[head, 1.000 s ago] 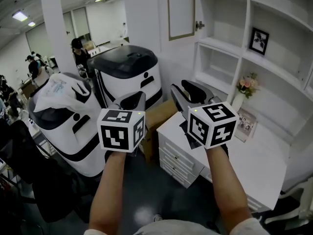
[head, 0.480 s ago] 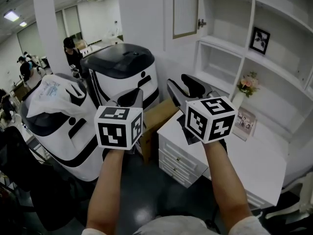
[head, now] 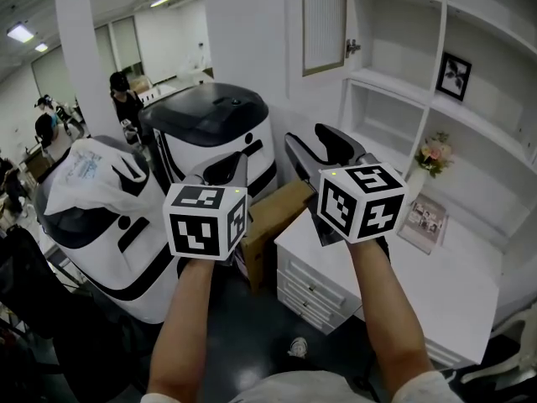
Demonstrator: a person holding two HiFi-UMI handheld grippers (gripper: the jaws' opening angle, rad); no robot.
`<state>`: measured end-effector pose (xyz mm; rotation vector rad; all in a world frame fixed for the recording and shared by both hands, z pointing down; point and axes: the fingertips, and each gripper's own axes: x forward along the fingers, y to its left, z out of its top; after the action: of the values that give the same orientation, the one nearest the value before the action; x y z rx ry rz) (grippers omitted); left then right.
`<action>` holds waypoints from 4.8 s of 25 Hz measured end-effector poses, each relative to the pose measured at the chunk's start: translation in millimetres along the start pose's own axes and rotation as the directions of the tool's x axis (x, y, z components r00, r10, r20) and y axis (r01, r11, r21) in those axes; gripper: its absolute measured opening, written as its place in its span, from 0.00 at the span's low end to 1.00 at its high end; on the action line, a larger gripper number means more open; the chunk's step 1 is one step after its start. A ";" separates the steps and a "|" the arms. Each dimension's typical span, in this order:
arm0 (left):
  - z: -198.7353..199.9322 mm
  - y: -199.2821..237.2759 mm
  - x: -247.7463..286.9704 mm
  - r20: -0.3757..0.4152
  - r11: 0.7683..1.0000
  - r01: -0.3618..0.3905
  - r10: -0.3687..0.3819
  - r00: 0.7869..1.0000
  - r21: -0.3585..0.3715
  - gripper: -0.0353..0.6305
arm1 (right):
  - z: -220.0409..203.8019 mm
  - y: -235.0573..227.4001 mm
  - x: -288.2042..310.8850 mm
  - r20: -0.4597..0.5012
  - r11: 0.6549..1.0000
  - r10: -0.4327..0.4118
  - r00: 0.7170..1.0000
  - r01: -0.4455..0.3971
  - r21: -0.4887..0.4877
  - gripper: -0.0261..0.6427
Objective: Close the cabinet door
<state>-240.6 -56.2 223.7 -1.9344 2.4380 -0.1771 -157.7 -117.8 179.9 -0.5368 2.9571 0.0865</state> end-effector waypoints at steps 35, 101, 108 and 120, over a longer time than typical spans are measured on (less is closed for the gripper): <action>26.3 47.5 164.9 0.018 0.998 -0.054 0.053 0.998 0.019 0.05 | 15.3 -106.9 145.9 0.034 0.999 0.042 0.999 -0.041 -0.014 0.49; 57.7 -27.4 217.4 0.111 0.929 0.363 -0.369 0.923 0.075 0.05 | 29.4 -128.2 93.1 0.050 0.994 -0.107 0.993 0.108 -0.016 0.34; 62.7 -54.9 218.3 0.111 0.913 0.398 -0.406 0.907 0.090 0.05 | 32.5 -139.7 71.3 0.064 0.993 -0.116 0.991 0.117 -0.006 0.31; 67.5 -85.4 225.9 0.111 0.901 0.423 -0.432 0.895 0.102 0.05 | 36.7 -159.7 42.9 0.061 0.993 -0.113 0.992 0.112 0.021 0.27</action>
<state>-203.6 -299.7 177.2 -2.3371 1.8650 -0.1403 -136.5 -279.0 132.4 -0.6849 2.8580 0.0646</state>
